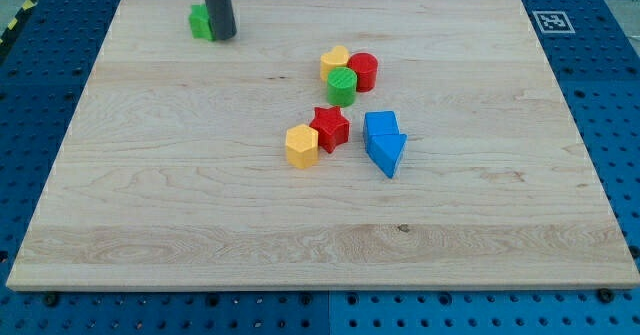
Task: Separate green circle from the red circle
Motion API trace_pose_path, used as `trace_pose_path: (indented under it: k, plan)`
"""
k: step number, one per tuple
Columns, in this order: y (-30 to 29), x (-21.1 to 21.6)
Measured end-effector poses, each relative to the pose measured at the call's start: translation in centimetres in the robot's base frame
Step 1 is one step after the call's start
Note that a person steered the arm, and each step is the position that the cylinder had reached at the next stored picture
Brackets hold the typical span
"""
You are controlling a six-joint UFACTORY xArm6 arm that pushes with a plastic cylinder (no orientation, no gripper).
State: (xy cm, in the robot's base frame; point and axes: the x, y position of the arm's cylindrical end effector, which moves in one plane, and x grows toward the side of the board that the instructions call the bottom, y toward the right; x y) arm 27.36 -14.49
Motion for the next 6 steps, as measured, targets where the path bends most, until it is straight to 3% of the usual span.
trace_pose_path:
  k: [3,4,6]
  plan:
    - [-4.5,-4.8]
    - [-4.0,-4.0]
    - [0.0,4.9]
